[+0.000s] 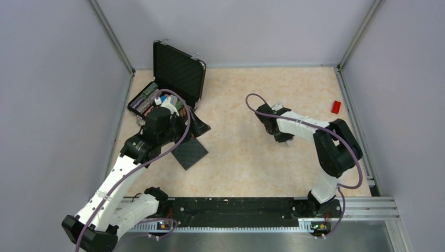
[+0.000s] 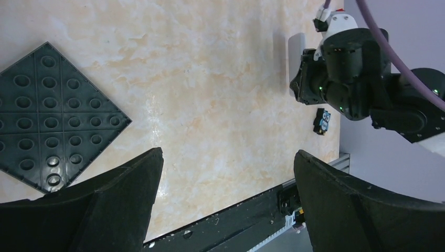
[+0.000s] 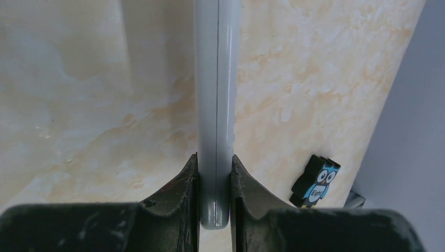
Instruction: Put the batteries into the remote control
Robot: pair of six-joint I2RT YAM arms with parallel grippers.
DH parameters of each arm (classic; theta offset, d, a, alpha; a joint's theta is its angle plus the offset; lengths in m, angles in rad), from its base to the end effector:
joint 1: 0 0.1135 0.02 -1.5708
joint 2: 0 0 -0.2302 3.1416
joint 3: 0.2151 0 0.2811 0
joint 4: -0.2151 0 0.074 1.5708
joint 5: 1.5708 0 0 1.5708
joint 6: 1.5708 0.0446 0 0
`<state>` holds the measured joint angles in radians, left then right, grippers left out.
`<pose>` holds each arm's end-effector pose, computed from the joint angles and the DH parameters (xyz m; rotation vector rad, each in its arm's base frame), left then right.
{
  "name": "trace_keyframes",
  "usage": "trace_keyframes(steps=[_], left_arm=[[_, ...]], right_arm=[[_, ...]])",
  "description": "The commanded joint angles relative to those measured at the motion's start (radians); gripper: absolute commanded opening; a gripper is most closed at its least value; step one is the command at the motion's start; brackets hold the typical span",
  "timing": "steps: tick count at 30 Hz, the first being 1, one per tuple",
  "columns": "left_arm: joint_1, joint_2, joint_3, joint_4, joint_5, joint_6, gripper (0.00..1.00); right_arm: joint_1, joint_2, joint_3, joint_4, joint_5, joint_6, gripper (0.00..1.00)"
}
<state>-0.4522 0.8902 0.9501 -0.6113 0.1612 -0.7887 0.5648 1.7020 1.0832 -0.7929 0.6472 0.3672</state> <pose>0.2183 -0.1140 0.3069 -0.2764 2.2337 -0.8785 0.2897 0.1518 0.1231 -0.1893 2.6223 -0.6933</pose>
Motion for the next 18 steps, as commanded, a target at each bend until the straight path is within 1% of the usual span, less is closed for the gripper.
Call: trace_keyframes(steps=[1, 3, 4, 5, 6, 8, 10, 15, 18], left_arm=[[0.002, -0.05, -0.02, -0.002, 0.007, 0.002, 0.98], [0.001, -0.072, -0.033, -0.001, 0.009, 0.0, 0.98], [0.002, -0.078, -0.039, -0.001, 0.014, 0.001, 0.98], [0.001, -0.083, -0.042, -0.002, 0.02, 0.002, 0.98], [0.001, -0.086, -0.046, -0.006, 0.024, 0.003, 0.98], [0.002, -0.089, -0.049, -0.016, 0.029, 0.01, 0.98], [0.002, -0.091, -0.047, -0.029, 0.037, 0.014, 0.98], [0.002, -0.105, -0.037, -0.062, 0.045, 0.047, 0.98], [0.001, -0.119, -0.023, -0.098, 0.042, 0.082, 0.98]], right_arm=[[0.002, 0.067, 0.073, -0.008, 0.105, -0.024, 0.1], [0.003, 0.104, 0.079, -0.006, 0.101, -0.017, 0.16], [0.003, 0.114, 0.08, -0.006, 0.092, -0.014, 0.2], [0.005, 0.119, 0.076, 0.001, 0.071, -0.014, 0.27], [0.007, 0.113, 0.067, 0.015, 0.047, -0.014, 0.37], [0.008, 0.09, 0.047, 0.049, -0.013, -0.013, 0.48], [0.009, 0.064, 0.039, 0.066, -0.082, 0.002, 0.51], [0.009, -0.026, 0.026, 0.085, -0.233, 0.042, 0.53], [0.008, -0.16, 0.01, 0.088, -0.309, 0.072, 0.56]])
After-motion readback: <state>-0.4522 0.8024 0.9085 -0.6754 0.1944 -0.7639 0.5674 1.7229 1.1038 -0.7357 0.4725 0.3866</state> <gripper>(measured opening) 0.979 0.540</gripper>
